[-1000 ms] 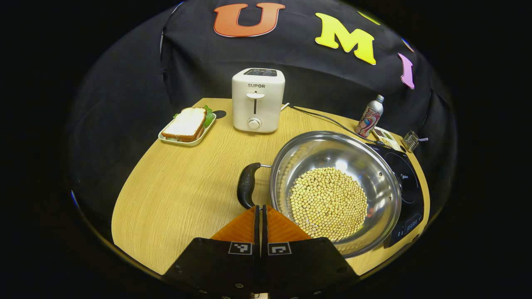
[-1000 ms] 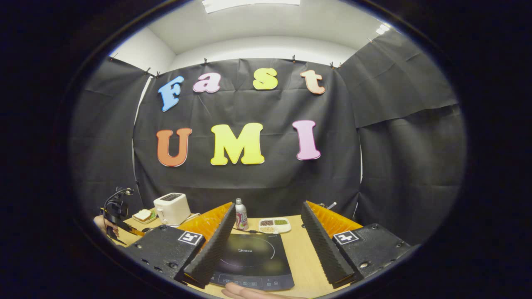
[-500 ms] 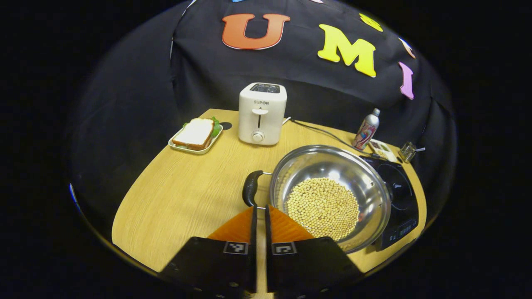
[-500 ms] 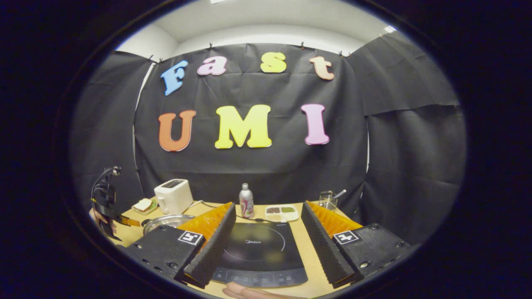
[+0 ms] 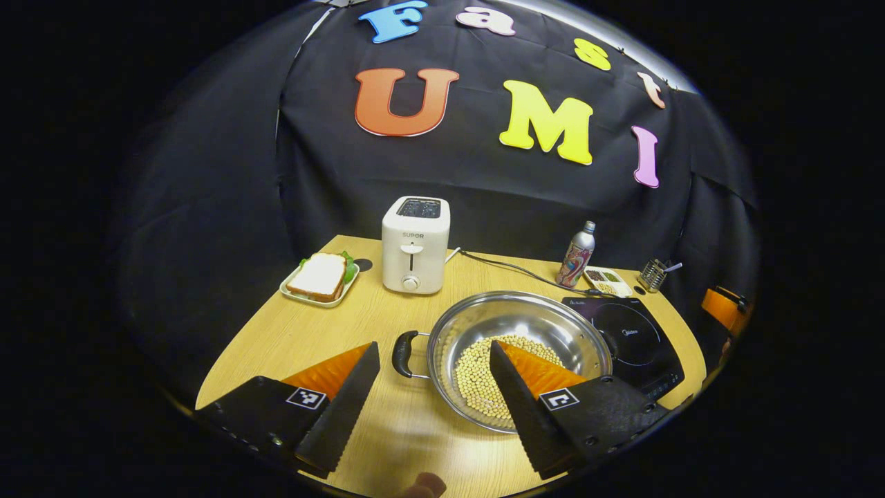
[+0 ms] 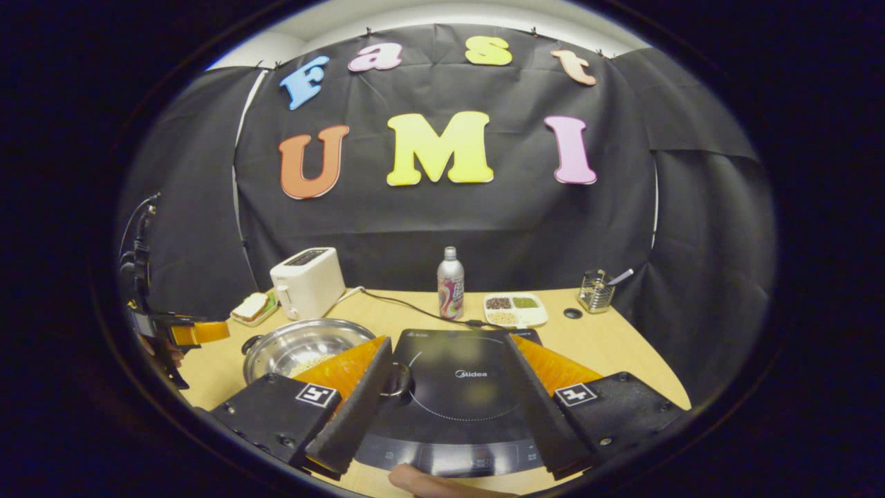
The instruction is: First push the handle of the pot to place it horizontally, then grasp the pot with both hands and set it on the induction cooktop.
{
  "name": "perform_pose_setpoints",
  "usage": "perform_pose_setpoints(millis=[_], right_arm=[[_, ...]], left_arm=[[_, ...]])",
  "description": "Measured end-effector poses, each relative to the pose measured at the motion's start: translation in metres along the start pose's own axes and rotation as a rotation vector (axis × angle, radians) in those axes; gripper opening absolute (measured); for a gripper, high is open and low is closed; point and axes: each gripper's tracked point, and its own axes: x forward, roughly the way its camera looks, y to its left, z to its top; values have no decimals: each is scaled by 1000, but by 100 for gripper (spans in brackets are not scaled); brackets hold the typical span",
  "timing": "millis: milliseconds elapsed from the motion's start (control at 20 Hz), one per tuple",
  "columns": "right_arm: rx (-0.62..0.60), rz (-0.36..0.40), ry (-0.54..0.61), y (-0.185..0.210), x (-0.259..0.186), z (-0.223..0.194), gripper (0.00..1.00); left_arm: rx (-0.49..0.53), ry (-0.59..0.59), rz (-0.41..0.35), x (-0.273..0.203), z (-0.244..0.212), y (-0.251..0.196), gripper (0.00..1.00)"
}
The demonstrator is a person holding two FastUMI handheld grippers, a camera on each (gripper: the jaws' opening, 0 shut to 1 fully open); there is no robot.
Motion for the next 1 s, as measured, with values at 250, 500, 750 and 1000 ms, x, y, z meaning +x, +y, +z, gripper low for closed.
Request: perform_pose_setpoints(millis=[250, 500, 750, 1000], right_arm=[[14, 14, 122, 15, 46, -31, 96], [41, 46, 249, 34, 94, -69, 97], [86, 133, 325, 65, 119, -95, 96], [81, 80, 402, 68, 131, -114, 95]], left_arm=[[15, 73, 1, 33, -13, 11, 96], [19, 138, 8, 71, -31, 22, 96], [46, 203, 8, 99, -52, 26, 96], [89, 247, 41, 118, -65, 34, 96]])
